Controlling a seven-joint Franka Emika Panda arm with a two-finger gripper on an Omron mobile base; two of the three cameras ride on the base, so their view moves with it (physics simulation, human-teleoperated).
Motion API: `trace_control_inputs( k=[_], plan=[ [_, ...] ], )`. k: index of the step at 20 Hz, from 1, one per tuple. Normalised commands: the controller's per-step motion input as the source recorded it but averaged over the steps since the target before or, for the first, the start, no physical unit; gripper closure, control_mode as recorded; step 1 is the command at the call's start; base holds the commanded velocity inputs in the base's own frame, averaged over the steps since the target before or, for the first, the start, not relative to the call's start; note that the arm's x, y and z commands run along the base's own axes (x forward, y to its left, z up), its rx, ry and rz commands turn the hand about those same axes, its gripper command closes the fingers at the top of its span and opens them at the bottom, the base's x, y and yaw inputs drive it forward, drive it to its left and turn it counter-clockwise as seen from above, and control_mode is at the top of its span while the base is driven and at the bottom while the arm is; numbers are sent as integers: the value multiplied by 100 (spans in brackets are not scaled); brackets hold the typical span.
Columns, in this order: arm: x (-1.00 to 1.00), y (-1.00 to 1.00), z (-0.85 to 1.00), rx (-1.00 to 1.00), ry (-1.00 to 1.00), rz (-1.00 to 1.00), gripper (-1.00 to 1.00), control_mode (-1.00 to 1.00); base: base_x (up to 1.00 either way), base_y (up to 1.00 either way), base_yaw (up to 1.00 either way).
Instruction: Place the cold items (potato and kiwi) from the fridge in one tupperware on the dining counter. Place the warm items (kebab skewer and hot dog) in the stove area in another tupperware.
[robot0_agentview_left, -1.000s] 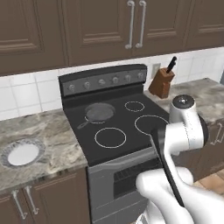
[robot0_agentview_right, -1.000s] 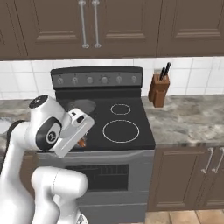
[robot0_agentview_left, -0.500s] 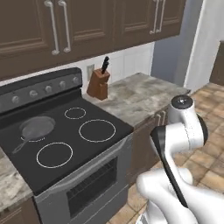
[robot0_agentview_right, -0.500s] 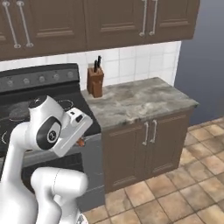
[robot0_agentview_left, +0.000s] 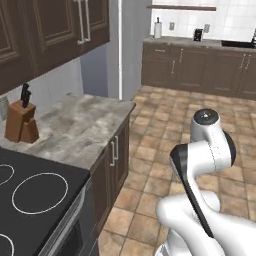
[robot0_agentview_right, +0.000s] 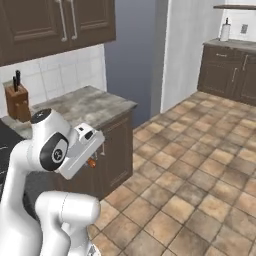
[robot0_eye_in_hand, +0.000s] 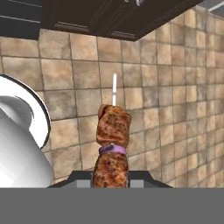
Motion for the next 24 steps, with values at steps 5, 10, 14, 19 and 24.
trace_control_inputs(
  k=[5, 10, 14, 19, 24],
  plan=[
    [0, 0, 0, 0, 0, 0, 100, 100, 92, -32, -61],
    [0, 0, 0, 0, 0, 0, 100, 100, 100, -14, -50],
    [0, 0, 0, 0, 0, 0, 100, 100, 100, -6, -39],
    [0, 0, 0, 0, 0, 0, 100, 100, 100, -7, -44],
    [0, 0, 0, 0, 0, 0, 100, 100, 100, -2, -61]
  ],
)
